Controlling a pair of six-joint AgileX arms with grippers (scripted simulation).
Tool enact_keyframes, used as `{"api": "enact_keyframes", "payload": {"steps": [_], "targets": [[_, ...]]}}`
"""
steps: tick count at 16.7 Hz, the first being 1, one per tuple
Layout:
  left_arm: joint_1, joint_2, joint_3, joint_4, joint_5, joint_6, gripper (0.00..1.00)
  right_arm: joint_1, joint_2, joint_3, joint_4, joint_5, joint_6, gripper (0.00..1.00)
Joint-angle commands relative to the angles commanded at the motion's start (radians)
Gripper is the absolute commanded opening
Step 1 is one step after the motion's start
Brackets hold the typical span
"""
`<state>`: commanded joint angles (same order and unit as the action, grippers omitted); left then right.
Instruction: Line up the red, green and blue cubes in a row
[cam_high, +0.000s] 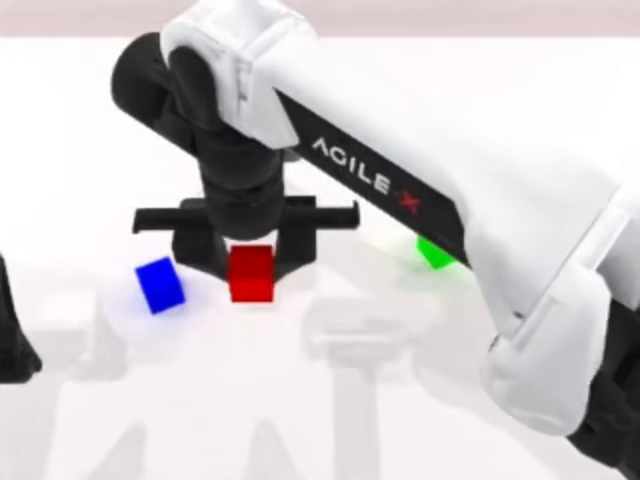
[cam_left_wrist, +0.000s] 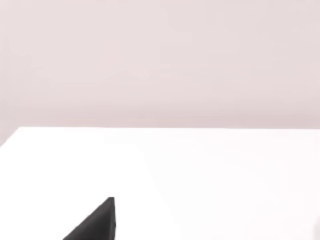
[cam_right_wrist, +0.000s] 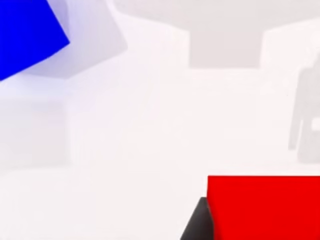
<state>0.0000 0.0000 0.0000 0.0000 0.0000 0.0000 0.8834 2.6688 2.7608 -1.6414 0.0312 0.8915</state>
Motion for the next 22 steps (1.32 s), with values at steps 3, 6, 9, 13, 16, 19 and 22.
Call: {"api": "enact_keyframes", "payload": {"steps": [3, 6, 9, 13, 16, 19, 22], "targets": [[0.0, 0.0, 0.0, 0.0, 0.0, 0.0, 1.0, 0.006, 0.001, 0.005, -0.002, 0.001, 0.009, 0.0], [0.0, 0.0, 0.0, 0.0, 0.0, 0.0, 1.0, 0.002, -0.003, 0.0, 0.003, -0.001, 0.009, 0.0], [0.0, 0.0, 0.0, 0.0, 0.0, 0.0, 1.0, 0.001, -0.024, -0.072, 0.067, 0.0, 0.009, 0.0], [0.0, 0.0, 0.0, 0.0, 0.0, 0.0, 1.0, 0.001, -0.065, -0.288, 0.22, -0.001, 0.011, 0.0], [0.0, 0.0, 0.0, 0.0, 0.0, 0.0, 1.0, 0.006, -0.092, -0.428, 0.329, -0.001, 0.011, 0.0], [0.0, 0.0, 0.0, 0.0, 0.0, 0.0, 1.0, 0.009, -0.102, -0.473, 0.373, -0.001, 0.011, 0.0], [0.0, 0.0, 0.0, 0.0, 0.0, 0.0, 1.0, 0.009, -0.102, -0.473, 0.373, -0.001, 0.011, 0.0]]}}
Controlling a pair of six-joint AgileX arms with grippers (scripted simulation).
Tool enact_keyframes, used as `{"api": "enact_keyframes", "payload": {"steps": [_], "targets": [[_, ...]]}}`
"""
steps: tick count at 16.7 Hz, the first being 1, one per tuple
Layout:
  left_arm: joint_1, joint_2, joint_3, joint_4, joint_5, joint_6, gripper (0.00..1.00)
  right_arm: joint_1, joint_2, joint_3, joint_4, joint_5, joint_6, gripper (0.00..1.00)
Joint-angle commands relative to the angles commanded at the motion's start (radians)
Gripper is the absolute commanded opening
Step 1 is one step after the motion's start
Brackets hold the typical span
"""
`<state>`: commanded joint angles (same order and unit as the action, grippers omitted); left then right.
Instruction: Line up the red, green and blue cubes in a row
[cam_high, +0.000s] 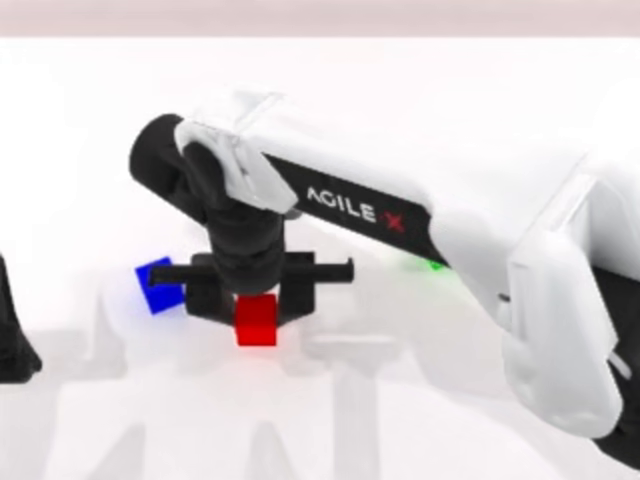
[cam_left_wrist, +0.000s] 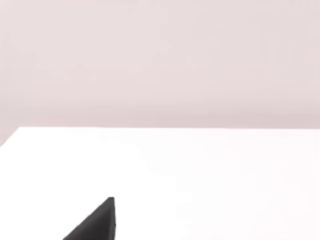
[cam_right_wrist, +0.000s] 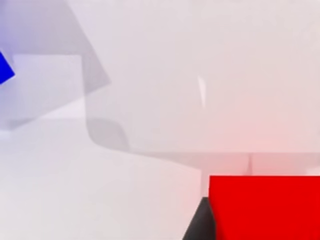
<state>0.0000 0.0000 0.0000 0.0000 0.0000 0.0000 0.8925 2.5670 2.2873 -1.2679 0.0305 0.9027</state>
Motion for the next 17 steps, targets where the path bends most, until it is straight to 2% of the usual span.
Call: {"api": "enact_keyframes", "payload": {"steps": [13, 17], "targets": [[0.0, 0.0, 0.0, 0.0, 0.0, 0.0, 1.0, 0.0, 0.0, 0.0, 0.0, 0.0, 0.0, 0.98], [0.0, 0.0, 0.0, 0.0, 0.0, 0.0, 1.0, 0.0, 0.0, 0.0, 0.0, 0.0, 0.0, 1.0]]}}
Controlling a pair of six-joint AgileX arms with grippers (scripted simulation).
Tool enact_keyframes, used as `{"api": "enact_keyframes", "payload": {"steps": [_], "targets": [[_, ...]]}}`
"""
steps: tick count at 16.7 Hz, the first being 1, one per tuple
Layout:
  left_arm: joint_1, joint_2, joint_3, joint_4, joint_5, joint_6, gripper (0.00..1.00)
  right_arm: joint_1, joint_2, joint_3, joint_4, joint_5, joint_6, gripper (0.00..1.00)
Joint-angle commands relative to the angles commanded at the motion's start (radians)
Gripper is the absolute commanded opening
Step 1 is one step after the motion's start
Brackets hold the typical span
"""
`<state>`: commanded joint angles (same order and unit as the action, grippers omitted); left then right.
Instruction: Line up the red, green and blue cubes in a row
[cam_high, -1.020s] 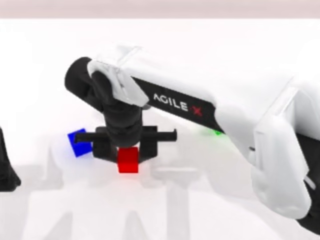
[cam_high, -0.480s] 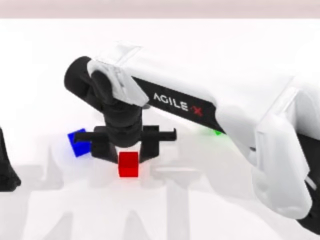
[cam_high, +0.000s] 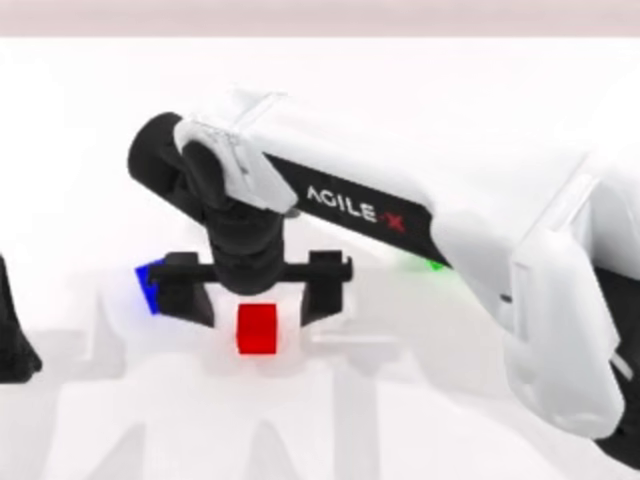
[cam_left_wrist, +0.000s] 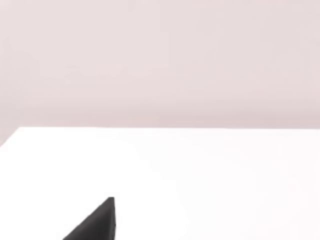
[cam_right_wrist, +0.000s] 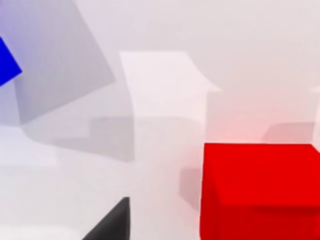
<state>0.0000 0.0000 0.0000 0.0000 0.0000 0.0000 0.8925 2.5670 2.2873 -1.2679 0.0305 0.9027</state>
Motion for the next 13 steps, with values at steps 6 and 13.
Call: {"api": "enact_keyframes", "payload": {"steps": [6, 13], "targets": [[0.0, 0.0, 0.0, 0.0, 0.0, 0.0, 1.0, -0.002, 0.001, 0.003, -0.003, 0.0, 0.0, 1.0], [0.0, 0.0, 0.0, 0.0, 0.0, 0.0, 1.0, 0.004, 0.054, 0.278, -0.222, 0.0, 0.007, 1.0]]}}
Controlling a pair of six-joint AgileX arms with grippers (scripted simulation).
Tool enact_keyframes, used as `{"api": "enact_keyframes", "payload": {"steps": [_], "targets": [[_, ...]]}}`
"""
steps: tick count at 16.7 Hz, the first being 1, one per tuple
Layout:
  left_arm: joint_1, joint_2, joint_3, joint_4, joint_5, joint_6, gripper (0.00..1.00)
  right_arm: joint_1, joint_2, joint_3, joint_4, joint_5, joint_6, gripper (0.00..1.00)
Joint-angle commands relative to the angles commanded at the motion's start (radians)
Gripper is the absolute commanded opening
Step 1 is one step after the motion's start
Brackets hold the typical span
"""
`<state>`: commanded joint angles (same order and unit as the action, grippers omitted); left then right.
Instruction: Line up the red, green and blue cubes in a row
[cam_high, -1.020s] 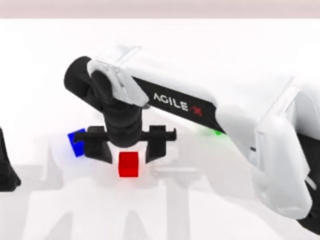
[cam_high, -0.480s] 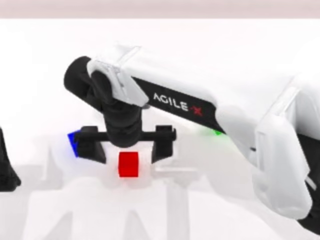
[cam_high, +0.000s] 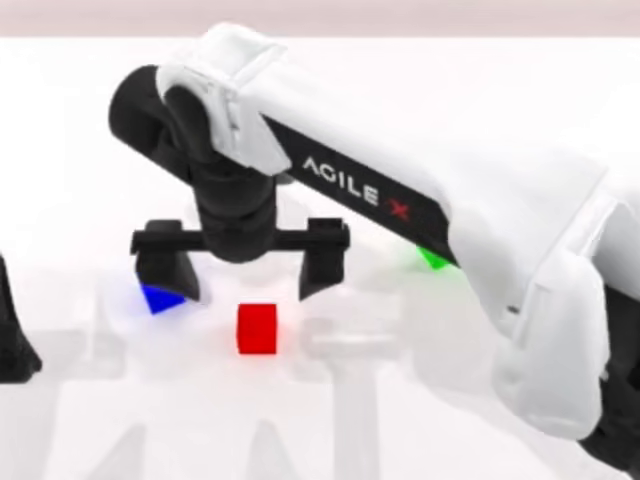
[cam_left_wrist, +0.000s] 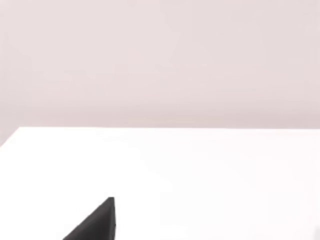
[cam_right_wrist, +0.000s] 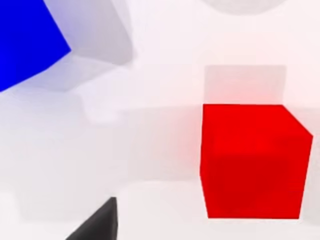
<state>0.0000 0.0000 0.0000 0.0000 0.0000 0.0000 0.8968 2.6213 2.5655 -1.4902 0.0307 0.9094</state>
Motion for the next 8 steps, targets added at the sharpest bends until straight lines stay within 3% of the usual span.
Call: {"api": "enact_keyframes", "payload": {"steps": [4, 8], "targets": [[0.0, 0.0, 0.0, 0.0, 0.0, 0.0, 1.0, 0.004, 0.019, 0.136, -0.118, 0.001, -0.004, 1.0], [0.0, 0.0, 0.0, 0.0, 0.0, 0.0, 1.0, -0.001, 0.016, 0.143, -0.123, 0.001, -0.004, 1.0]]}}
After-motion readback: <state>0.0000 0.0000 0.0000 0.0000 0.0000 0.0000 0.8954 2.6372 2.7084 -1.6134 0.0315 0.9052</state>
